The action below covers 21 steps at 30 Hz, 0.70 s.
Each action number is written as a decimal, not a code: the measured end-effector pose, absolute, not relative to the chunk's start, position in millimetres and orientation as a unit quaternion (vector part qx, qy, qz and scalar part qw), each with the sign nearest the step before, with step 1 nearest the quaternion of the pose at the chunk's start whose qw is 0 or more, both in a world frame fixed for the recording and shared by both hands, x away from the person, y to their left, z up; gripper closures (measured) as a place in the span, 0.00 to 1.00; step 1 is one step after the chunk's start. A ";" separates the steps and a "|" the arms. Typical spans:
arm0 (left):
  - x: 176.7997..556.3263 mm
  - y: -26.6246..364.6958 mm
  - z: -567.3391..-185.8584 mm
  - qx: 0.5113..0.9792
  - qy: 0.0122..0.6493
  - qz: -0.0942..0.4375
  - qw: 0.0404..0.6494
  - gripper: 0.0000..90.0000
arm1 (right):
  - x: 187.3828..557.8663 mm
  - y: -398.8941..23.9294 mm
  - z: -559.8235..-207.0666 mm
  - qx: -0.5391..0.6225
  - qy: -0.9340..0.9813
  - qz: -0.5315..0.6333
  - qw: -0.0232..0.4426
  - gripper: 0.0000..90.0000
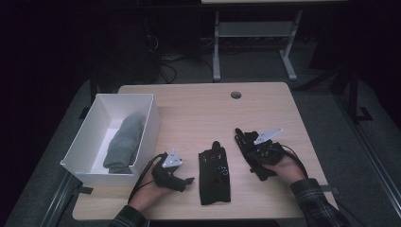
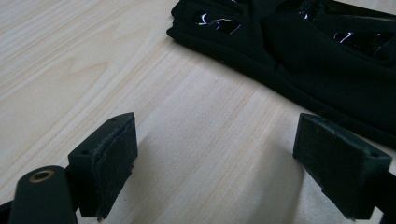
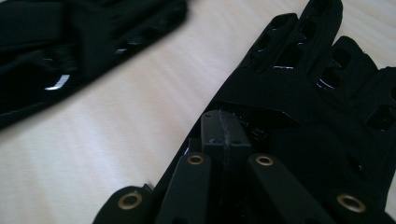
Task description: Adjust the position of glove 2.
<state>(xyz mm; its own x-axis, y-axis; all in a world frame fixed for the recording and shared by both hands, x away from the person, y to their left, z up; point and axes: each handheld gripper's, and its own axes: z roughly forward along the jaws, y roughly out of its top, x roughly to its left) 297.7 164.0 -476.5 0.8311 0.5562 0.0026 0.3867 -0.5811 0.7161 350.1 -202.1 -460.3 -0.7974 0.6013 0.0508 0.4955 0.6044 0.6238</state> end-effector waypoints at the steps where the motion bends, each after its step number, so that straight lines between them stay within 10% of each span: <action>1: 297.7 163.9 -476.6 0.882 0.268 0.114 0.372 0.15 | 347.6 -199.4 -460.4 0.302 0.893 0.323 0.079 1.00; 21: 297.7 163.7 -476.8 0.881 0.269 0.114 0.373 0.15 | 318.3 -186.5 -447.7 0.266 0.899 0.342 0.070 1.00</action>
<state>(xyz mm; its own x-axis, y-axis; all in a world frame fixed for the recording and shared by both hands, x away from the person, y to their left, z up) 297.7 163.7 -476.8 0.8295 0.5586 0.0008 0.3878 -0.5768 0.7190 318.3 -186.5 -447.7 -0.8492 0.5251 0.0558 0.4294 0.6252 0.6517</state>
